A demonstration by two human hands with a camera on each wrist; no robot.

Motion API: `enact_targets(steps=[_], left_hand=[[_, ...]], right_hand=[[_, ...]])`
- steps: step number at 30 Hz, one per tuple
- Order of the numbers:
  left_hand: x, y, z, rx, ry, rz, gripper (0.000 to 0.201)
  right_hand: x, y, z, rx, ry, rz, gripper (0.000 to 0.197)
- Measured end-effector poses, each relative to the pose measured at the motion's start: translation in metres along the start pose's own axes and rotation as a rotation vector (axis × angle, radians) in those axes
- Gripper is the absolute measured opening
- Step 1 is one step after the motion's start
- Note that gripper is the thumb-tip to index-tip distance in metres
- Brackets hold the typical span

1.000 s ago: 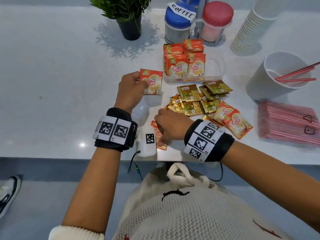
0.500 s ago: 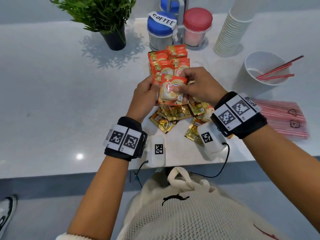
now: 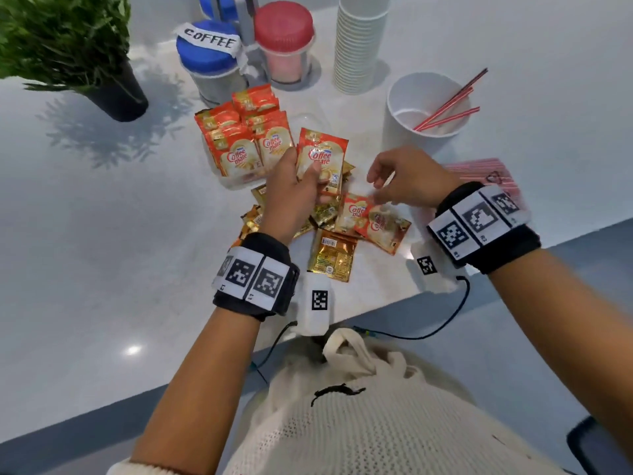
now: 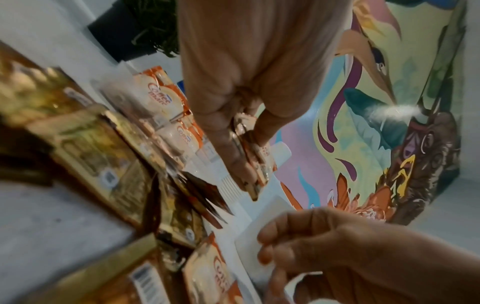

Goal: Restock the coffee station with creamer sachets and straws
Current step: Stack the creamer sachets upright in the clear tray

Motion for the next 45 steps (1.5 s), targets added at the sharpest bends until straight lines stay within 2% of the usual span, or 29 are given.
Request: enact_targets(steps=[2,4,8,10,13,16,18,21,23,26,29,31,33,38,42,45], left_hand=[[-0.001,-0.001,0.01,-0.036,-0.016,-0.013,0.01],[-0.001,-0.001,0.018,-0.071,-0.026,-0.025,0.01],[0.0,-0.003,0.025,-0.092,-0.031,-0.044,0.009],[0.001,-0.004,0.024,-0.082,-0.036,-0.038,0.01],[0.001,-0.007,0.02,-0.056,-0.041,-0.039,0.02],[0.001,-0.012,0.007,0.027,-0.062,-0.045,0.038],[-0.002,-0.016,0.0,0.06,-0.096,-0.061,0.051],[-0.001,-0.019,-0.006,0.08,-0.071,-0.079,0.044],[0.004,-0.019,-0.006,0.073,-0.061,-0.064,0.048],[0.013,-0.016,-0.004,0.049,-0.047,-0.024,0.045],[0.021,-0.011,-0.004,0.023,-0.049,0.005,0.035],[0.019,-0.01,-0.003,0.004,-0.054,0.002,0.045],[0.019,-0.012,-0.002,-0.005,-0.08,0.029,0.052],[0.028,-0.024,-0.008,0.048,-0.191,0.194,0.033],[0.035,-0.041,-0.012,0.038,-0.269,0.233,0.033],[0.041,-0.063,-0.018,0.036,-0.332,0.226,0.028]], right_hand=[[0.016,0.004,0.004,-0.02,0.152,0.041,0.045],[0.027,0.009,0.011,-0.047,0.203,0.089,0.049],[0.034,0.013,0.024,-0.084,0.286,0.111,0.049],[0.037,0.013,0.026,-0.087,0.28,0.114,0.043],[0.036,0.011,0.023,-0.106,0.22,0.098,0.028],[0.02,0.005,-0.001,-0.067,0.181,0.009,0.029],[0.006,0.001,-0.018,-0.033,-0.04,-0.016,0.018],[-0.011,-0.005,-0.032,0.042,-0.437,0.008,0.008],[-0.019,-0.011,-0.027,0.05,-0.549,0.032,0.008],[-0.029,-0.02,-0.014,0.038,-0.576,0.046,0.021],[-0.038,-0.029,-0.004,0.029,-0.624,0.034,0.016],[-0.045,-0.032,-0.001,0.024,-0.65,0.01,0.004],[-0.05,-0.034,0.001,0.042,-0.692,0.001,0.015],[-0.056,-0.039,0.009,0.026,-0.817,0.017,0.021],[-0.064,-0.051,0.002,0.109,-0.735,-0.012,0.021],[-0.07,-0.068,-0.015,0.259,-0.54,-0.075,0.025]])
Point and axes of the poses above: each hand's wrist, its own y-axis away from the middle knuckle, its own z-axis out of the palm, x = y × z, the point moved 8 cm from there along -y, towards the middle knuckle, and after that the axes turned 12 degrees about x, right-handed, at the moved point
